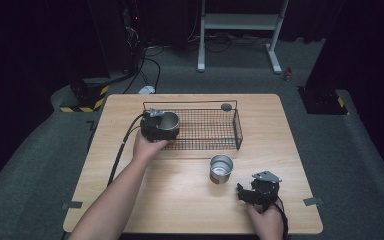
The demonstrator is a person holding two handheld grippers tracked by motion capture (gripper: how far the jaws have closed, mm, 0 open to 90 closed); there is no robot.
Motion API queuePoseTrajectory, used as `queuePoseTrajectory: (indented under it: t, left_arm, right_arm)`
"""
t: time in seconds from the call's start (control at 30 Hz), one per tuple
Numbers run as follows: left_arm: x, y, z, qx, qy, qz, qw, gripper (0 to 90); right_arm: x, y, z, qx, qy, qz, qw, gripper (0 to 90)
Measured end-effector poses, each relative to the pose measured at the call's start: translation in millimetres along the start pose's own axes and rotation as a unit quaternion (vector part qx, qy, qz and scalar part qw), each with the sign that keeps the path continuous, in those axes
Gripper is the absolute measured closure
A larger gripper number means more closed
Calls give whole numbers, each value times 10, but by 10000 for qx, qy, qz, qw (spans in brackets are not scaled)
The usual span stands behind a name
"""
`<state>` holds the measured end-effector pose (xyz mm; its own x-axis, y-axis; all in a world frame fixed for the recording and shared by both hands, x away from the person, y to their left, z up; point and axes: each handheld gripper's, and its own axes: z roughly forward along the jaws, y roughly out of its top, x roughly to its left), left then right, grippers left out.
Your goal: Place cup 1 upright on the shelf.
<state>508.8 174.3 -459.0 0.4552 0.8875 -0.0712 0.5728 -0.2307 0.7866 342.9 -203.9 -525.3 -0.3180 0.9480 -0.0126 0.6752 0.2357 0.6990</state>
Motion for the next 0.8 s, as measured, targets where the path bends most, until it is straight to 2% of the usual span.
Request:
queuePoseTrajectory:
  t: [0.3, 0.4, 0.8]
  left_arm:
    - [18, -61, -165, -133, -10, 49, 9999, 1]
    - [24, -82, -276, -243, -34, 52, 9997, 1]
    - [36, -219, -472, -230, -23, 144, 9996, 1]
  right_arm:
    - [0, 0, 0, -5, -4, 1, 10000, 90]
    - [0, 0, 0, -1, -1, -1, 10000, 90]
    - [0, 0, 0, -1, -1, -2, 10000, 90]
